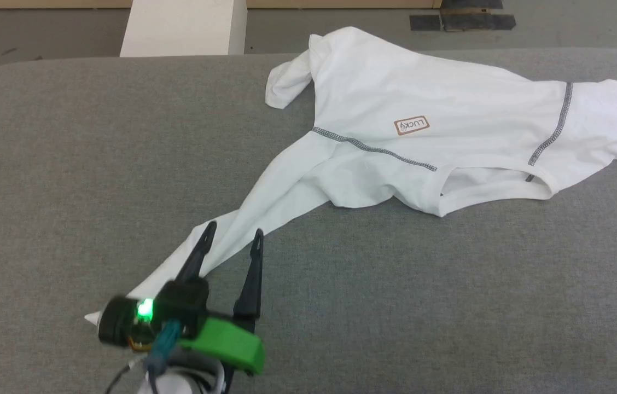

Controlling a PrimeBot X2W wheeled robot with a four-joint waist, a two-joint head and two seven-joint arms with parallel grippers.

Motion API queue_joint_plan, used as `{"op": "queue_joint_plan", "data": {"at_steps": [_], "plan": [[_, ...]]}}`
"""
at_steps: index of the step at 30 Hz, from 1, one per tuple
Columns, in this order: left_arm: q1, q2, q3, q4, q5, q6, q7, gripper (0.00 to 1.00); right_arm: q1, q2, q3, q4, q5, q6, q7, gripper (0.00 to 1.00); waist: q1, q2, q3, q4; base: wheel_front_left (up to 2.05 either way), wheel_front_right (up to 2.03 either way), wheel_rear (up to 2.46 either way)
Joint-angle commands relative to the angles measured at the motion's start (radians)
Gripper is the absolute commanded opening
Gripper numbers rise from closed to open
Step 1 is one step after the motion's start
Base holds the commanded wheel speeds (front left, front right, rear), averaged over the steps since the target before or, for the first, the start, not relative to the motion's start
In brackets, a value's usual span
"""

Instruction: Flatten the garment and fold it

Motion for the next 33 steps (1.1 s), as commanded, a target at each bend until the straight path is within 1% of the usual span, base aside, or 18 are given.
{"op": "queue_joint_plan", "data": {"at_steps": [1,5,10,12,16,17,18,19,23,27,29,31,33], "plan": [[-0.055,0.018,-0.002,0.014,0.018,-0.015,0.033,1.0,0.003,0.001,0.006,-0.013,0.007,-0.002,-0.007,1.0,0.0001,0.0,0.015,-0.003,0.0,0.0,0.0],[-0.173,0.063,-0.028,0.092,0.044,-0.068,0.186,1.0,-0.013,0.001,0.012,-0.044,-0.005,-0.002,-0.003,1.0,0.0001,0.0,0.043,0.002,0.0,0.0,0.0],[-0.292,0.098,-0.059,0.195,0.044,-0.143,0.366,1.0,-0.022,0.001,0.029,-0.064,-0.001,-0.002,0.008,1.0,0.0001,0.0,0.075,0.002,0.0,0.0,0.0],[-0.323,0.105,-0.064,0.231,0.036,-0.163,0.416,1.0,-0.022,0.001,0.034,-0.068,0.005,-0.002,0.011,1.0,0.0001,0.0,0.087,-0.001,0.0,0.0,0.0],[-0.362,0.112,-0.062,0.305,0.018,-0.186,0.451,1.0,-0.019,0.001,0.038,-0.072,0.01,-0.002,0.012,1.0,0.0001,0.0,0.1,-0.006,0.0,0.0,0.0],[-0.365,0.112,-0.059,0.322,0.012,-0.188,0.451,0.6,-0.019,0.001,0.039,-0.073,0.011,-0.002,0.012,1.0,0.0001,0.0,0.101,-0.007,0.0,0.0,0.0],[-0.365,0.11,-0.054,0.342,0.001,-0.19,0.447,0.06,-0.02,0.001,0.041,-0.074,0.011,-0.002,0.013,1.0,0.0001,0.0,0.102,-0.009,0.0,0.0,0.0],[-0.363,0.111,-0.052,0.36,-0.006,-0.194,0.447,0.0,-0.021,0.001,0.041,-0.075,0.011,-0.002,0.013,1.0,0.0001,0.0,0.103,-0.011,0.0,0.0,0.0],[-0.344,0.095,-0.037,0.388,-0.039,-0.187,0.416,0.0,-0.025,0.001,0.039,-0.079,0.011,-0.002,0.017,1.0,0.0001,0.0,0.097,-0.009,0.0,0.0,0.0],[-0.309,0.068,0.012,0.349,-0.114,-0.181,0.355,0.0,-0.021,0.001,0.037,-0.077,0.016,-0.002,0.02,1.0,0.0001,0.0,0.073,0.004,0.0,0.0,0.0],[-0.279,0.06,0.042,0.294,-0.161,-0.179,0.346,0.0,-0.018,0.001,0.036,-0.076,0.017,-0.002,0.022,1.0,0.0001,0.0,0.058,0.012,0.0,0.0,0.0],[-0.237,0.065,0.07,0.215,-0.203,-0.172,0.361,0.0,-0.014,0.001,0.036,-0.076,0.02,-0.002,0.023,1.0,0.0001,0.0,0.044,0.021,0.0,0.0,0.0],[-0.187,0.087,0.106,0.12,-0.231,-0.15,0.386,0.0,-0.008,0.001,0.035,-0.076,0.022,-0.002,0.026,1.0,0.0001,0.0,0.033,0.03,0.0,0.0,0.0]]}}
